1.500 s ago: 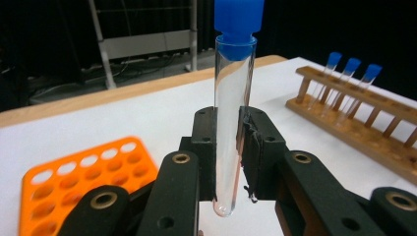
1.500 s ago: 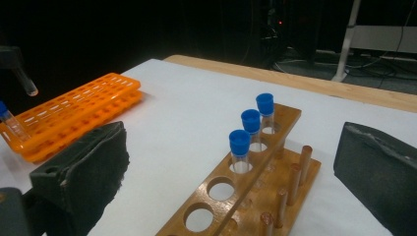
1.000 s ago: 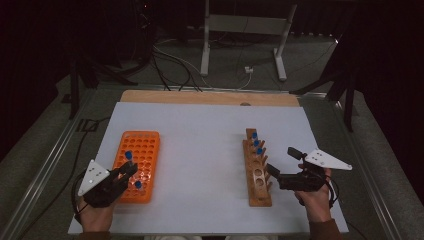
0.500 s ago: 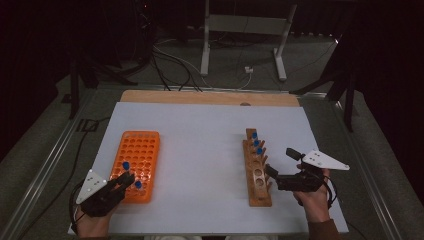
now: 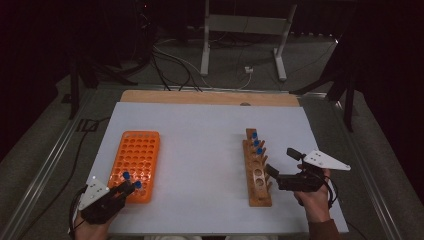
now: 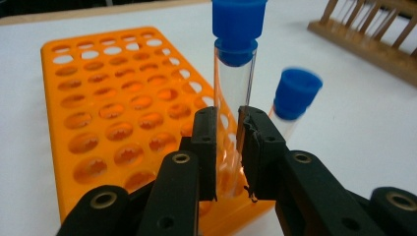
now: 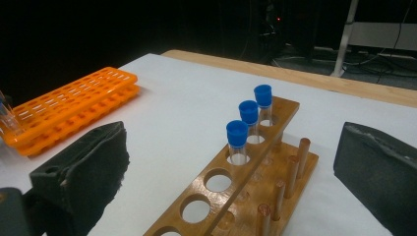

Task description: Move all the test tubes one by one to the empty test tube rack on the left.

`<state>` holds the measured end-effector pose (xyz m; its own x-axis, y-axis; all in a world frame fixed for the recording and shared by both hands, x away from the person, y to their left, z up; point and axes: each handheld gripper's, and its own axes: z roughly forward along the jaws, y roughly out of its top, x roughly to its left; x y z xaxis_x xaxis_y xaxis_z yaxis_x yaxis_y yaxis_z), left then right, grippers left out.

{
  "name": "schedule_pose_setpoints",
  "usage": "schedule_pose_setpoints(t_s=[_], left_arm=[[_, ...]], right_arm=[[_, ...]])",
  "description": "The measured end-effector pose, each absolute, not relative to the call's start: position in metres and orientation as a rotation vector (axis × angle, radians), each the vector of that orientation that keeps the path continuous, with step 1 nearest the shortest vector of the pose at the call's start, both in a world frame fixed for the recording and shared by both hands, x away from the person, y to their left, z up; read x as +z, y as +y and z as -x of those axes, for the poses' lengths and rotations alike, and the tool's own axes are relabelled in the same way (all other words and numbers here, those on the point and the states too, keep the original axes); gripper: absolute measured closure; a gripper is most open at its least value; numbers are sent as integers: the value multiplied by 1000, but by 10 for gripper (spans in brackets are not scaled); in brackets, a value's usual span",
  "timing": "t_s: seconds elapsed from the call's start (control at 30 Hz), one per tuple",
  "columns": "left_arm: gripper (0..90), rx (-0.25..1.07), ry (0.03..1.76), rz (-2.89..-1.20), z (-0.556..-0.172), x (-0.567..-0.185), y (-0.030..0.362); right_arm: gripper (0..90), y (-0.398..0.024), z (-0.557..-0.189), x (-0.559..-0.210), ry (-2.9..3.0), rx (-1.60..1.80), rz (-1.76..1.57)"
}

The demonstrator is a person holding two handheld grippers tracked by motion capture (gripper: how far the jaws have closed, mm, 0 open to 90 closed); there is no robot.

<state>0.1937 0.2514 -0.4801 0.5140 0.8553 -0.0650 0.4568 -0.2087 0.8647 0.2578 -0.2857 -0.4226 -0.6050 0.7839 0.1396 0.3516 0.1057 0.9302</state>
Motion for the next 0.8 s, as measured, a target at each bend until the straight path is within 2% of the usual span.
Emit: schedule_pose_setpoints(t_s=[0.1, 0.5, 0.8], left_arm=[[782, 553, 1080, -1911, -193, -484, 248], [786, 561, 1068, -1990, -192, -488, 245], [775, 550, 1066, -1975, -192, -489, 246]], right_arm=[[1, -286, -258, -424, 2002, 1503, -1108], [1, -284, -259, -426, 2014, 1502, -1111], [1, -283, -259, -427, 2020, 1501, -1110]])
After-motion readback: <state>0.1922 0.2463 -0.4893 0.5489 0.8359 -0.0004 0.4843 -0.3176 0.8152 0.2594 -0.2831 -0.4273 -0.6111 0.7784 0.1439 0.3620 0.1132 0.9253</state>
